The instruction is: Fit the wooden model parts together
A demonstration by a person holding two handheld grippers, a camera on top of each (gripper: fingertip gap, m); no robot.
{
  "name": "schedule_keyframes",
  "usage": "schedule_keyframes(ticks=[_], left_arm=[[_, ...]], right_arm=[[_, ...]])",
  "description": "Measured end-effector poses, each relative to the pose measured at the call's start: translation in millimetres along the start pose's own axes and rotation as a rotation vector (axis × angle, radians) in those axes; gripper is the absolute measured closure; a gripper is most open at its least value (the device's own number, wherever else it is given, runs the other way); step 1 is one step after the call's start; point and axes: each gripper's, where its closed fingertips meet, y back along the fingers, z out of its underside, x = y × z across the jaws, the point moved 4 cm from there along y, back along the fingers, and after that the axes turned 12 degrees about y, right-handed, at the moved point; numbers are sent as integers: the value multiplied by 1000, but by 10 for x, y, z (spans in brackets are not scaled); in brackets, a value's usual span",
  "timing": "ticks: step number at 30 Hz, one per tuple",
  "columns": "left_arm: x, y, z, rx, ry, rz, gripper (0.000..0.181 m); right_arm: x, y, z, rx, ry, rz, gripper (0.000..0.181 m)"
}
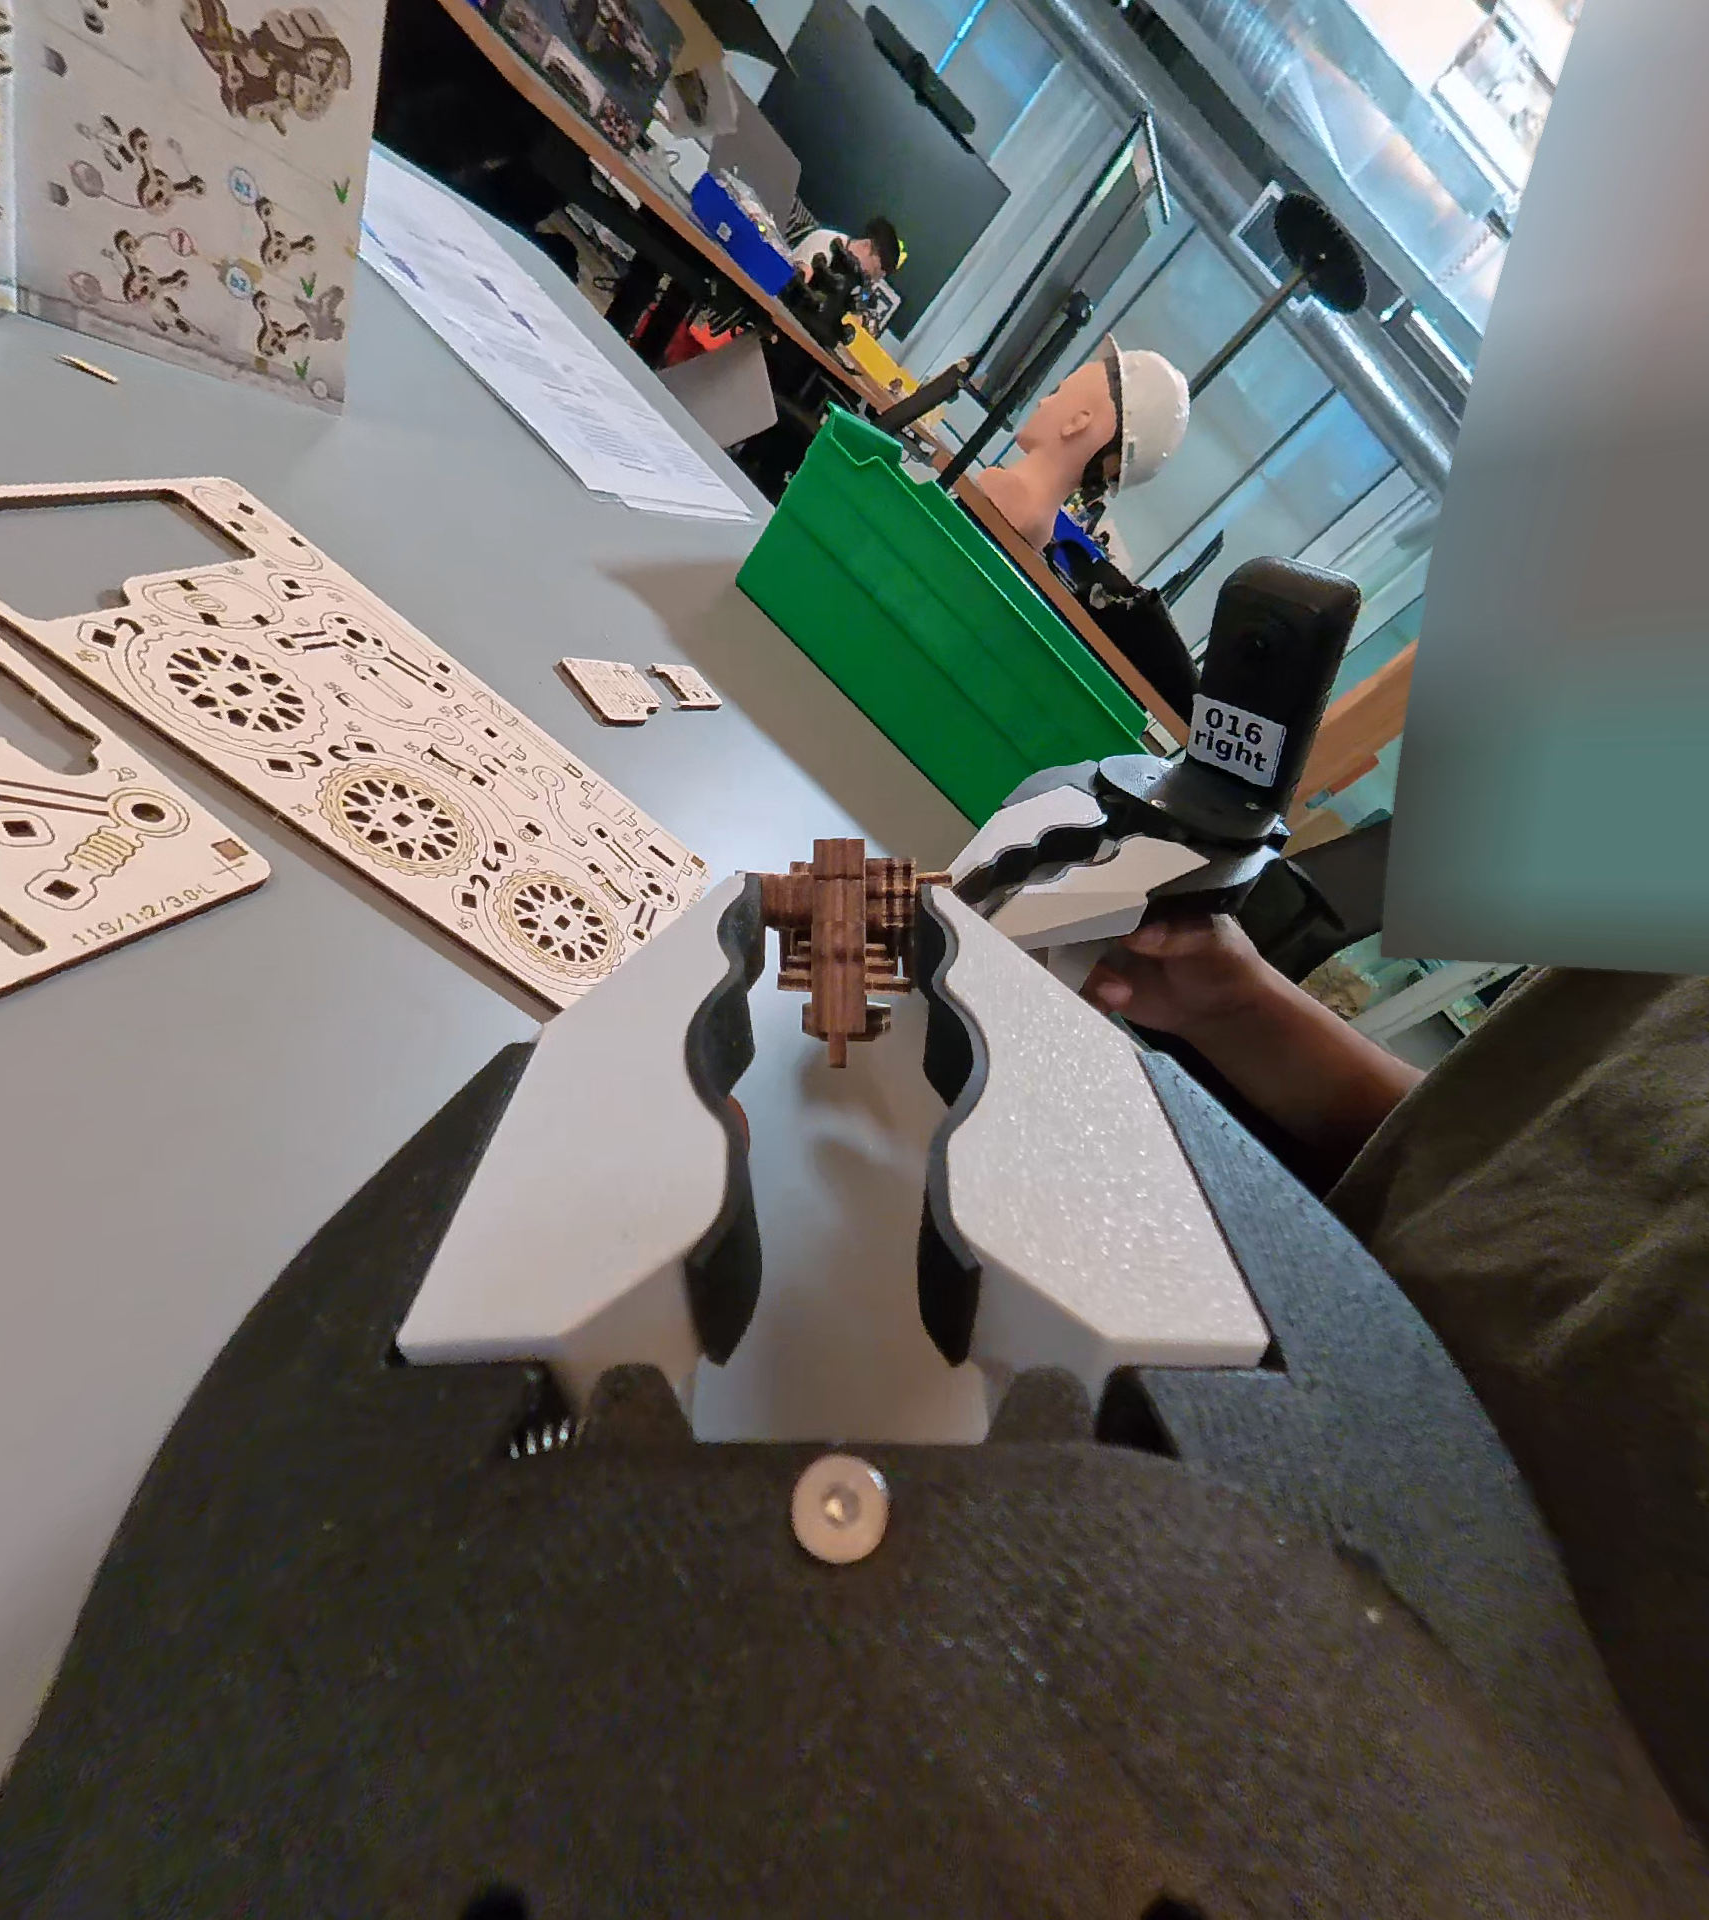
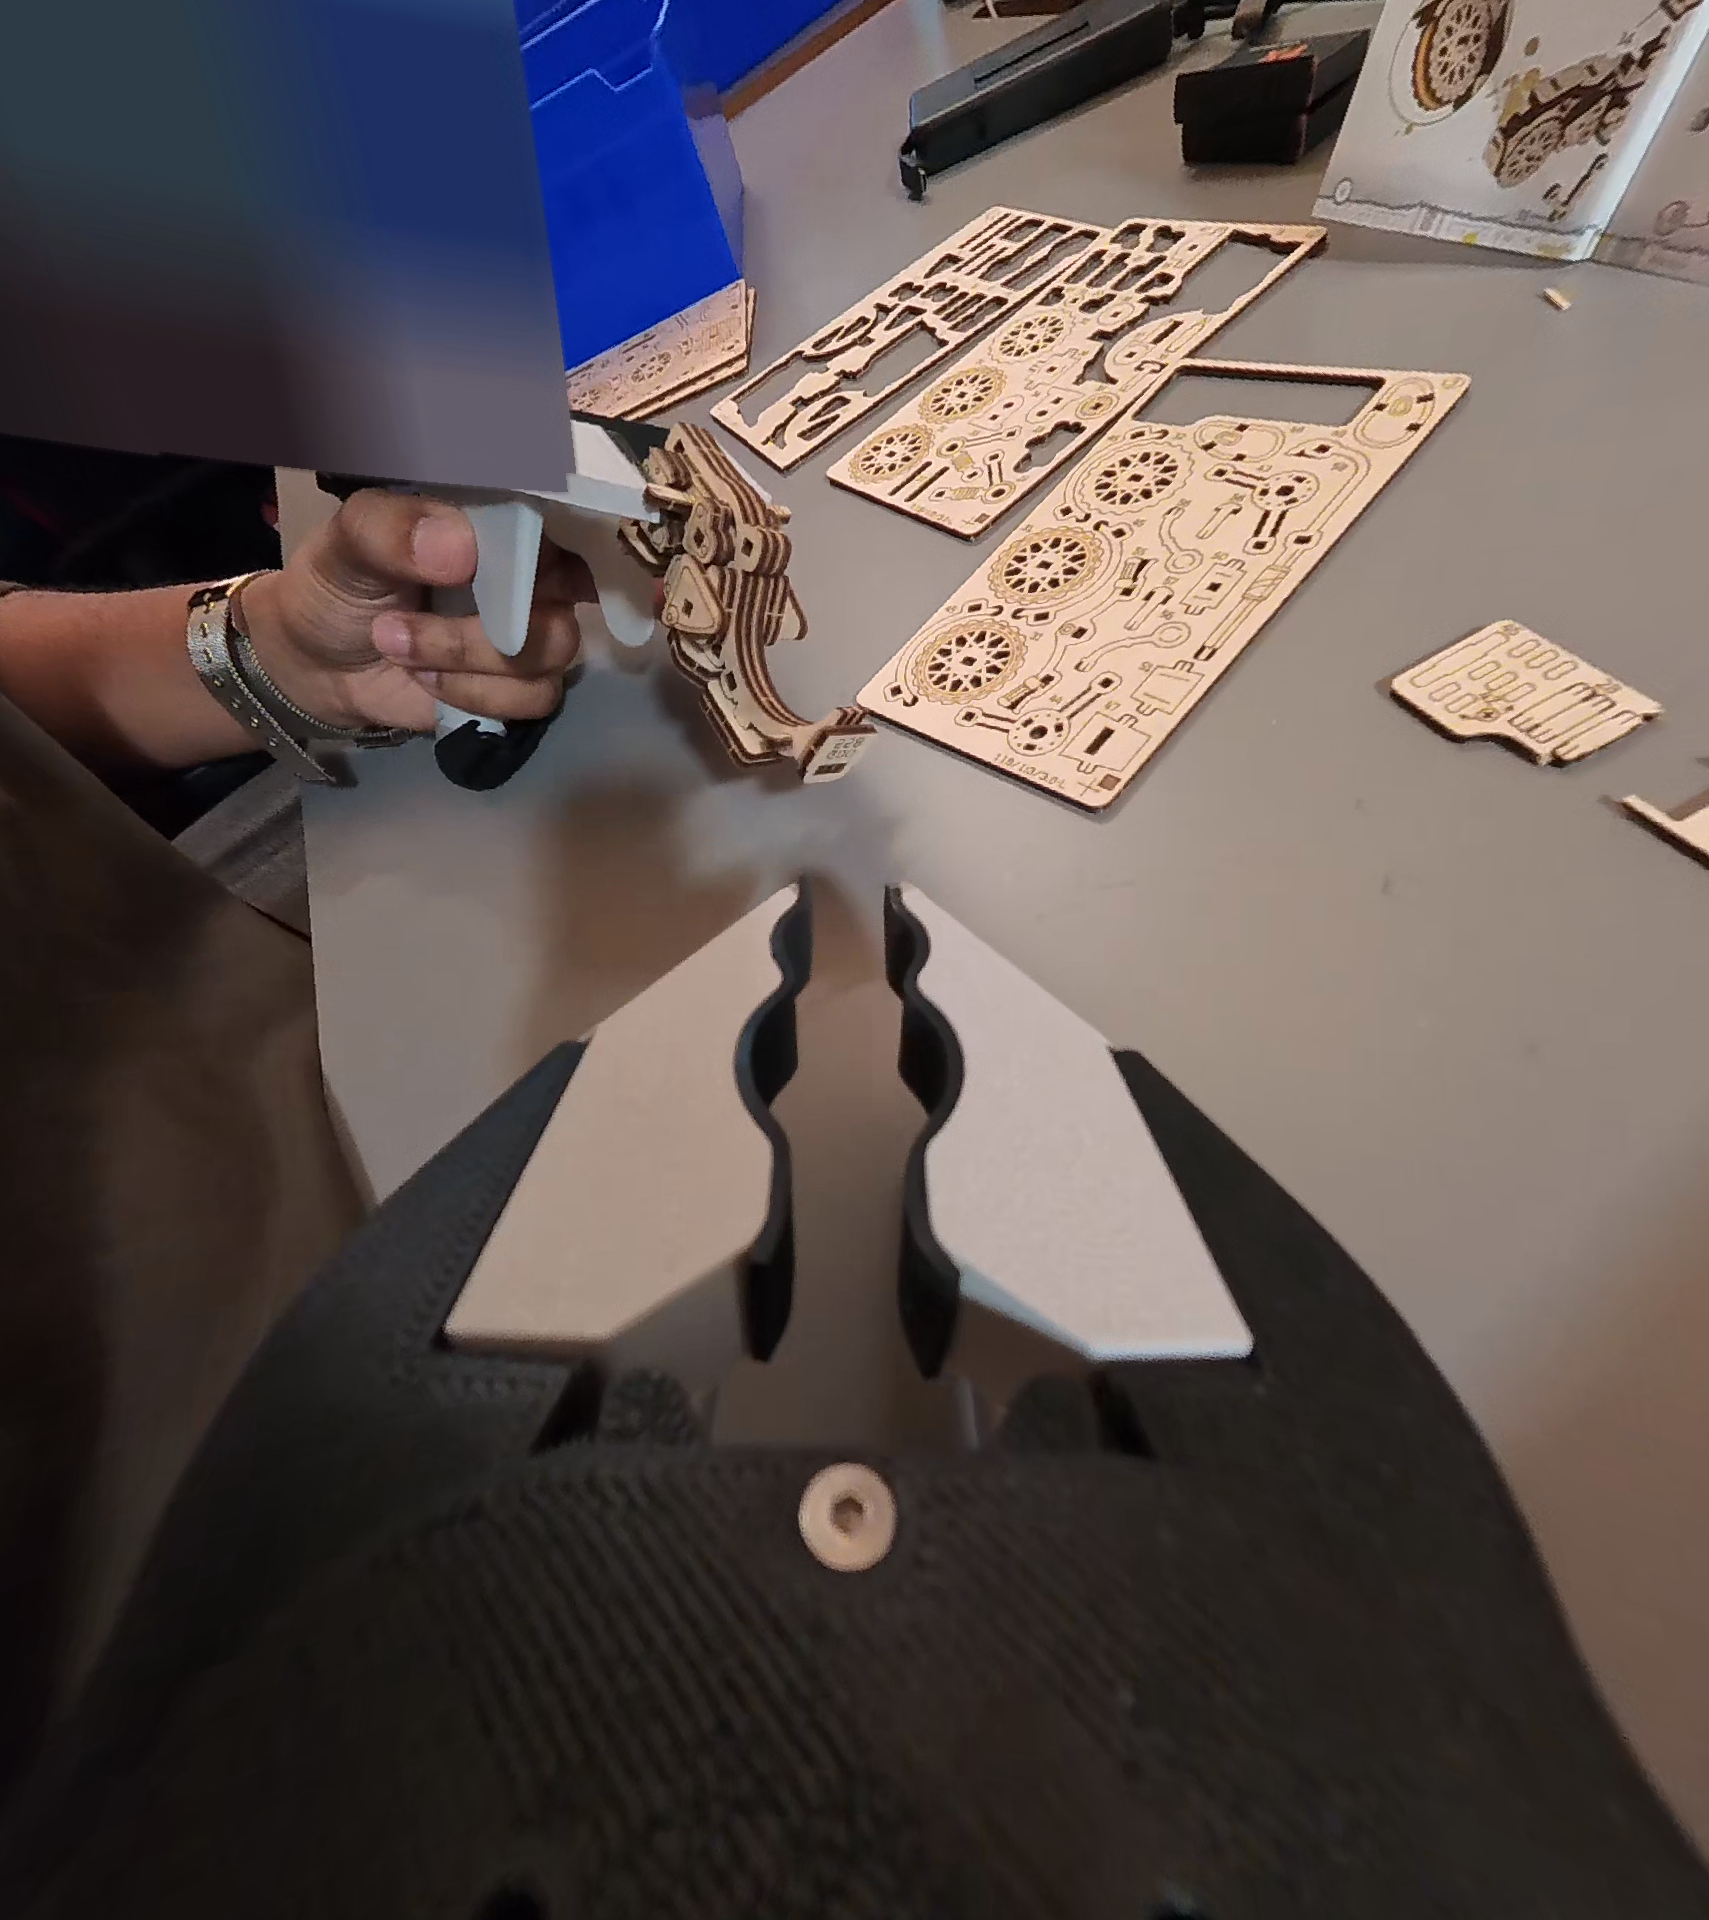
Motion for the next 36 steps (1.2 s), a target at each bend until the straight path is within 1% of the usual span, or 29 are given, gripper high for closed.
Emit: schedule_keyframes(ticks=[11,23,36], left_arm=[[-7,1,-4,2,3,-4,156],[131,-9,28,-1,-82,64,156],[43,12,-58,55,0,62,156]], right_arm=[[8,-17,-7,3,-12,5,170],[8,-31,-10,3,-15,8,170],[86,14,-35,39,-67,13,170]])
